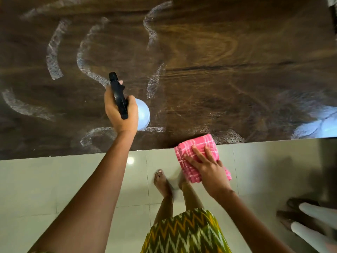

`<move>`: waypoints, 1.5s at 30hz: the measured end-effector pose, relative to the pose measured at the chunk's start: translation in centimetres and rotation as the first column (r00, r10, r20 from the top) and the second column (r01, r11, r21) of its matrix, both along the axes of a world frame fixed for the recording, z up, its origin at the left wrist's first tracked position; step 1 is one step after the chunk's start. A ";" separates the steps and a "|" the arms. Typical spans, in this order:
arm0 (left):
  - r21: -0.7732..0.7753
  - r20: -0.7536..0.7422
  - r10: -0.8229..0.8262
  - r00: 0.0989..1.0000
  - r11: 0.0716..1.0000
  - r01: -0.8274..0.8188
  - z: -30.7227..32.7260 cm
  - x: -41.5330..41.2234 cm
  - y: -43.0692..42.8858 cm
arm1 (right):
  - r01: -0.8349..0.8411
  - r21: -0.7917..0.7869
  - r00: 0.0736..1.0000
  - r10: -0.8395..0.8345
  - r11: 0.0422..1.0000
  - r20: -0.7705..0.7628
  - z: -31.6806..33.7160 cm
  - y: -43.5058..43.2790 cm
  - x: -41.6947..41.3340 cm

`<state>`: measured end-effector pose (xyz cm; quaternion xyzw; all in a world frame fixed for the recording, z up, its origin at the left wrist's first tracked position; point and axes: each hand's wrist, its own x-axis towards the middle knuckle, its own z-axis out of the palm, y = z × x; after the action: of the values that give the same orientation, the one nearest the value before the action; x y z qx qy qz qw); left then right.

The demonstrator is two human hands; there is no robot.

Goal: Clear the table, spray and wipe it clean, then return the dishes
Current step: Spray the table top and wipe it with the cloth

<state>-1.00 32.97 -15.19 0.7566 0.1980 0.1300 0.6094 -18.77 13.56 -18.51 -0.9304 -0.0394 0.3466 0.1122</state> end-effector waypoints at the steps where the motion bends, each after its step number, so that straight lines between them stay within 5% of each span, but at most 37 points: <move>1: 0.029 -0.014 0.006 1.000 1.000 -0.005 0.8 -0.3 0.4 | 0.031 -0.009 0.999 -0.030 0.999 0.032 0.5 -0.7 0.2; 6: 0.113 -0.196 -0.080 0.977 0.988 0.104 2.0 -3.1 0.6 | 0.146 -0.025 0.961 -0.136 0.989 0.239 2.6 -2.6 2.8; 13: 0.149 -0.561 -0.174 0.810 0.941 0.305 1.1 -9.3 2.7 | 0.240 0.032 0.935 -0.240 0.970 0.262 3.0 -0.8 4.4; 18: 0.134 -0.679 -0.252 0.690 0.881 0.454 0.1 -12.6 3.4 | 0.358 0.124 0.878 -0.379 0.925 0.293 2.9 0.7 3.5; 22: 0.143 -0.709 -0.260 0.656 0.858 0.494 -0.2 -14.0 3.5 | 0.337 0.126 0.889 -0.359 0.933 0.284 3.1 1.1 3.6; 37: 0.114 -0.616 -0.239 0.751 0.916 0.385 2.1 -9.4 3.5 | 0.285 0.146 0.882 -0.319 0.947 0.347 3.1 1.6 3.8; 45: 0.205 -0.616 -0.093 0.783 0.940 0.273 2.0 -6.2 2.7 | 0.299 0.141 0.881 -0.330 0.944 0.340 3.0 2.1 4.1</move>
<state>-7.24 35.69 -13.22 0.8535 0.2840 -0.1483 0.4109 -14.65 15.70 -15.49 -0.9663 0.0779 0.1462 0.1969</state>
